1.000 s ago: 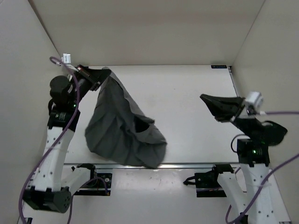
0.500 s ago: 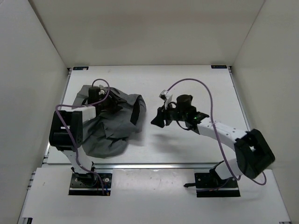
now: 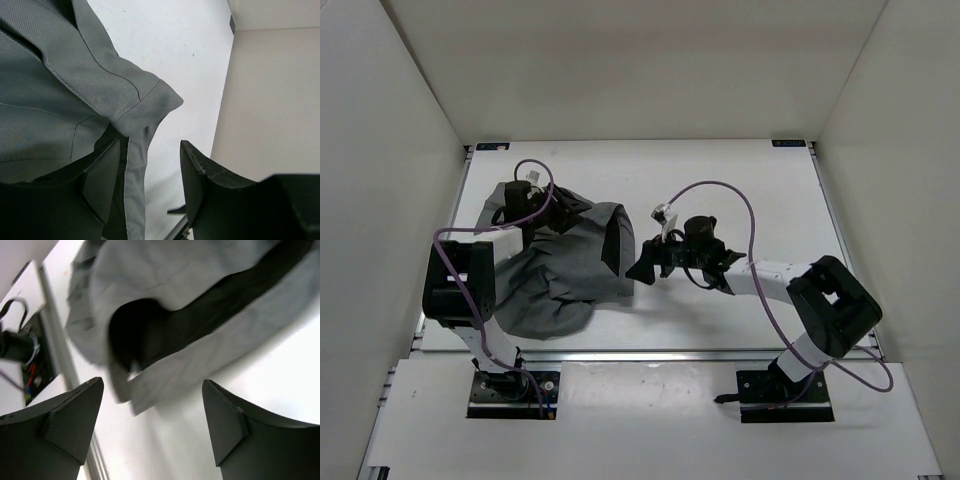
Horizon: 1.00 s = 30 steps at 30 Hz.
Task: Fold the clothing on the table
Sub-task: Flatten the skirt out
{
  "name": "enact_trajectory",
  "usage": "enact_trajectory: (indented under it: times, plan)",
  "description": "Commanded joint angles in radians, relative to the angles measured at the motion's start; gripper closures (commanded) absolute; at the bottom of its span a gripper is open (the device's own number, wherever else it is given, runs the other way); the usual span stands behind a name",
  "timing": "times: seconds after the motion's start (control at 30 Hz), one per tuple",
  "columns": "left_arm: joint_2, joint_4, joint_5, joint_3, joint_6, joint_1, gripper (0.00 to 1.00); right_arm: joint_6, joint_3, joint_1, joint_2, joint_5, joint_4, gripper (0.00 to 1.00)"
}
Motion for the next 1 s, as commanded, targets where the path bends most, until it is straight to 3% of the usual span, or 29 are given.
enact_trajectory:
  times: [0.0, 0.1, 0.17, 0.27, 0.6, 0.77, 0.87, 0.9, 0.93, 0.97]
  plan:
    - [-0.049, 0.028, 0.029, 0.018, 0.009, -0.001, 0.39, 0.045, -0.092, 0.066, -0.07, 0.015, 0.184, 0.22]
    - [-0.059, 0.032, 0.041, 0.01, 0.002, 0.004, 0.39, 0.093, -0.133, 0.101, -0.064, 0.008, 0.208, 0.19]
    - [-0.073, 0.037, 0.049, 0.002, -0.004, 0.005, 0.4, 0.125, -0.153, 0.111, -0.069, 0.014, 0.242, 0.09]
    - [-0.099, 0.052, 0.043, -0.016, -0.016, 0.01, 0.4, 0.166, -0.161, 0.137, -0.084, 0.058, 0.251, 0.04]
    - [-0.112, 0.082, 0.04, -0.035, -0.045, 0.007, 0.4, 0.31, -0.095, 0.128, 0.045, 0.054, 0.261, 0.04]
    - [-0.113, 0.072, 0.043, -0.027, -0.047, 0.008, 0.4, 0.334, -0.028, 0.134, 0.122, 0.021, 0.261, 0.11]
    - [-0.116, 0.072, 0.04, -0.03, -0.041, 0.01, 0.4, 0.332, 0.014, 0.134, 0.166, 0.017, 0.248, 0.36]
    - [-0.124, 0.075, 0.038, -0.033, -0.05, 0.017, 0.4, 0.341, 0.021, 0.125, 0.168, 0.015, 0.245, 0.58]
    - [-0.125, 0.077, 0.04, -0.032, -0.05, 0.008, 0.4, 0.347, 0.02, 0.118, 0.172, 0.014, 0.264, 0.73]
    - [-0.125, 0.077, 0.038, -0.033, -0.048, 0.005, 0.4, 0.352, 0.015, 0.117, 0.168, 0.012, 0.268, 1.0]
